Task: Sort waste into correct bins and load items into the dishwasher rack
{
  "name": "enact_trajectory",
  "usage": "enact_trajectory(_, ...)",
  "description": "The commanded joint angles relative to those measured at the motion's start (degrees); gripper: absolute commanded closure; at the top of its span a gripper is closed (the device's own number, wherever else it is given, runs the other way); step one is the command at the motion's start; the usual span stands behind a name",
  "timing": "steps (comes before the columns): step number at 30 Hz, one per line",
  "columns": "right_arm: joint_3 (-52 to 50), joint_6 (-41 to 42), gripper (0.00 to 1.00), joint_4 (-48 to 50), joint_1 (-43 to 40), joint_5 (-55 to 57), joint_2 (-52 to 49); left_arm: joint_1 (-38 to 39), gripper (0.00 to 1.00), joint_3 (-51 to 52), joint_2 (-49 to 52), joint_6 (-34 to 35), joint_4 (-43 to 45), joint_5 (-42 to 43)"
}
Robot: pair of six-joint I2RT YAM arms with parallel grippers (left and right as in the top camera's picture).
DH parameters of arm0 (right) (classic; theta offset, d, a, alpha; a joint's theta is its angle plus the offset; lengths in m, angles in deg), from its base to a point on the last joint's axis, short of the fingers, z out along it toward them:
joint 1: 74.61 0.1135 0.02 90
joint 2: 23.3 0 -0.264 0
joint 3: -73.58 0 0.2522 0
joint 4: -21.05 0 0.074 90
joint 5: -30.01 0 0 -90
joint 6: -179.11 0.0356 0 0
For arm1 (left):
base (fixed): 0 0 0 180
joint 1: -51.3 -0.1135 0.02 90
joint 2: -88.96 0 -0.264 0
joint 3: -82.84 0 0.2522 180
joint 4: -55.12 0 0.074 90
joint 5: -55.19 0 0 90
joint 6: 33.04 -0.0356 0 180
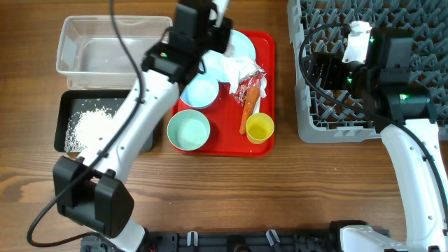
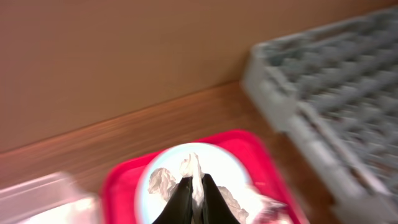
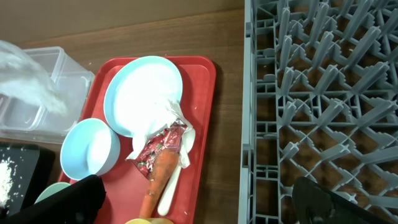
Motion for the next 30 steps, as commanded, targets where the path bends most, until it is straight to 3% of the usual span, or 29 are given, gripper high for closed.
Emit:
enact_trajectory(1, 1.14, -0.57, 0.00, 0.09, -0.24, 0.74, -0.11, -6.45, 0.96, -0.59, -0.85, 0.52, -0.07, -4.15)
enact_trajectory(10, 1.14, -0.44, 0.00, 0.15, -0.24, 0.74, -0.11, -19.41, 0.96, -0.52, 3.63, 0.57, -2.27, -4.98)
enact_trajectory(11, 1.14, -0.46, 0.00, 0.17, -0.24, 0.74, -0.11, -20.00, 0.91, -0.52, 4.83, 0.55, -2.62, -5.01)
enact_trajectory(16, 1.14, -0.42, 0.01, 0.15, -0.24, 0.74, -0.11, -21.81, 0.01, -0.52, 9.49, 0.66, -2.10, -4.96)
enact_trajectory(23, 1.14, -0.42, 0.00, 0.02, -0.24, 0.74, -0.11, -17.97, 0.00, -0.61, 7.45, 3.34, 0.07, 0.57)
enact_trajectory(28, 1.14, -0.42, 0.00, 0.02, -0.24, 0.74, -0.11, -7.69, 0.00, -0.59, 7.28, 2.62, -2.71, 6.27)
enact_trajectory(30, 1.14, -0.42, 0.00, 0.04, -0.24, 0.74, -0.11, -1.79, 0.00, -0.59, 8.57, -0.96, -3.89, 6.45)
